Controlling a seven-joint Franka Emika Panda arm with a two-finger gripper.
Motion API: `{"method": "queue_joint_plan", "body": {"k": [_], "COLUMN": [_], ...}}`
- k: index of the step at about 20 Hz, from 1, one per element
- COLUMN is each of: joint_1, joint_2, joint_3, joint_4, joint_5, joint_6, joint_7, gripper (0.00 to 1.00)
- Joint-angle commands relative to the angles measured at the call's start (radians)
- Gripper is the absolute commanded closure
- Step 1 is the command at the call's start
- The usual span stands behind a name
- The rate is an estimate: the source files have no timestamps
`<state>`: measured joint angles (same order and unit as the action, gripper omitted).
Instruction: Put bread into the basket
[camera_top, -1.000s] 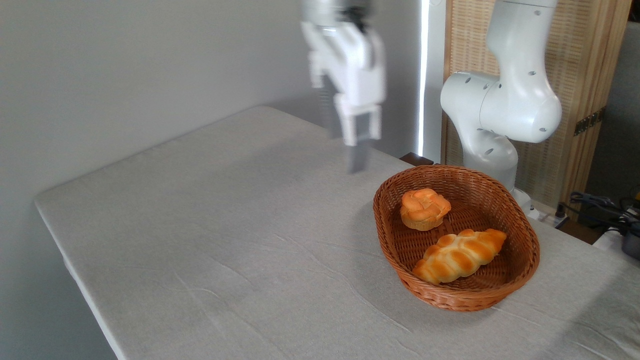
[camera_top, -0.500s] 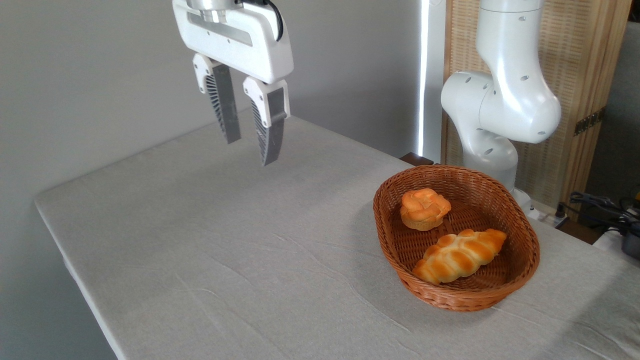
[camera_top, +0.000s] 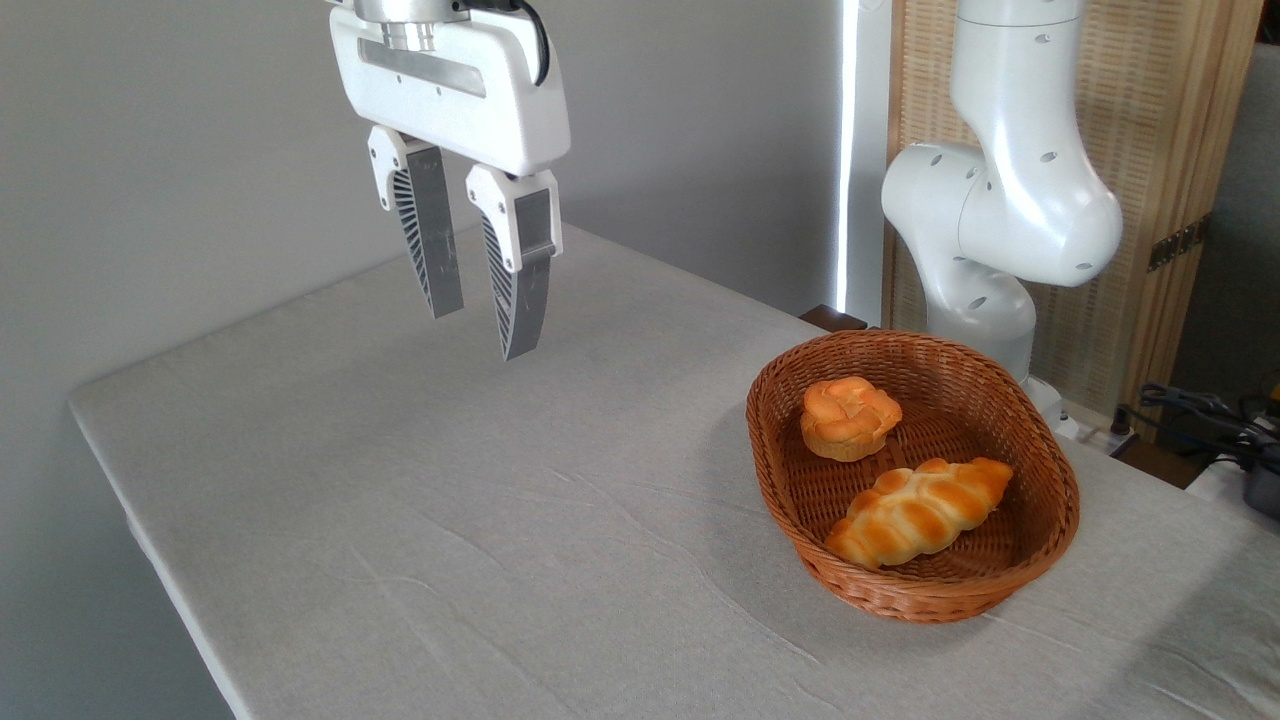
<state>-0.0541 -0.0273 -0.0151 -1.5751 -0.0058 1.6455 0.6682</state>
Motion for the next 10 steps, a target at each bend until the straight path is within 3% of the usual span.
{"method": "queue_joint_plan", "body": {"k": [1,10], "joint_1": [0.008,0.007], "joint_2": [0.007,0.006], "joint_3": [-0.011,-0.01], "joint_4": [0.013,0.012], "joint_5": [0.023,0.023], "joint_6": [-0.027,-0.07], "joint_7": [0.056,0.062], "gripper": [0.0,0.0]}}
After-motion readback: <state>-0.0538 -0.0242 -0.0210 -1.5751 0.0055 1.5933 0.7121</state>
